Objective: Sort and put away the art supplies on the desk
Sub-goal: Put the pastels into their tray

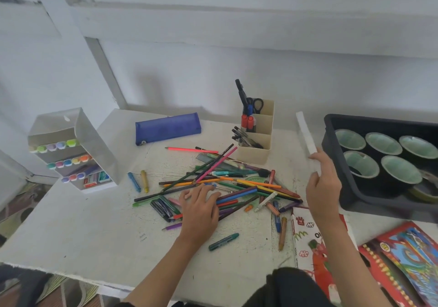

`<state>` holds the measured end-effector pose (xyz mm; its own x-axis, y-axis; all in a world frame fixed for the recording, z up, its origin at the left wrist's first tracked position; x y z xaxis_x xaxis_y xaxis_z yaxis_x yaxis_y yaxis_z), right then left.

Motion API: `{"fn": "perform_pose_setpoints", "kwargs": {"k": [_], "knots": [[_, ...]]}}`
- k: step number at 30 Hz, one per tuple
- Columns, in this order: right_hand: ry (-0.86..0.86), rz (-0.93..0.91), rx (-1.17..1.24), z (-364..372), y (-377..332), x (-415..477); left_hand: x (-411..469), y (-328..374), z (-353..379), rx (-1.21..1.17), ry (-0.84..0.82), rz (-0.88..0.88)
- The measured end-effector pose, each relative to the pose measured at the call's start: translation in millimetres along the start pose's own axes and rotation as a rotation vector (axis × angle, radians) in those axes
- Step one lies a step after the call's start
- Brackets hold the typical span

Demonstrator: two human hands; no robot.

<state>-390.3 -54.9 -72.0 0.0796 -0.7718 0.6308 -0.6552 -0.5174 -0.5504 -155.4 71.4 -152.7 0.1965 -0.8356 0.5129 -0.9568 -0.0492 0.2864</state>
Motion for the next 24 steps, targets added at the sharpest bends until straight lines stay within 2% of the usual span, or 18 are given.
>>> {"fn": "perform_pose_setpoints", "kwargs": {"k": [4,7,9,12,17,20,24], "knots": [[0.151,0.218,0.257,-17.3,-27.5,-4.2,-1.0,-2.0,-3.9,0.029,0.054,-0.027],[0.143,0.184,0.34,-21.9,-50.1,-10.0,3.5,-3.4,-11.2,-0.035,0.074,-0.096],[0.138,0.183,0.386,-22.5,-63.5,-13.2,11.5,-2.4,-17.7,-0.173,0.085,-0.137],[0.103,0.343,0.504,-13.1,-87.7,-23.1,32.3,-1.6,-34.8,-0.603,0.038,-0.26],[0.037,0.496,0.753,17.7,-128.7,-53.8,43.9,-22.3,-61.3,-1.158,-0.195,-0.648],[0.071,0.534,0.84,30.5,-150.6,-73.9,32.4,-42.3,-71.6,-1.224,-0.353,-0.746],[0.023,0.608,0.975,51.3,-174.1,-103.3,10.9,-69.4,-85.7,-1.229,-0.311,-0.77]]}}
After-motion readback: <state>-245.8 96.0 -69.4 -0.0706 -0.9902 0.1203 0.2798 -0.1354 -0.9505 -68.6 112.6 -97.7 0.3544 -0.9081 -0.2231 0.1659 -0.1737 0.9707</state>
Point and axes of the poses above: each hand's wrist, its own x-axis towards the middle knuckle, its own z-axis out of the palm, y = z × x, the point moved 4 cm from there along x, towards the middle knuckle, and after that the axes turned 1 degree about -x, right-handed, at the moved point
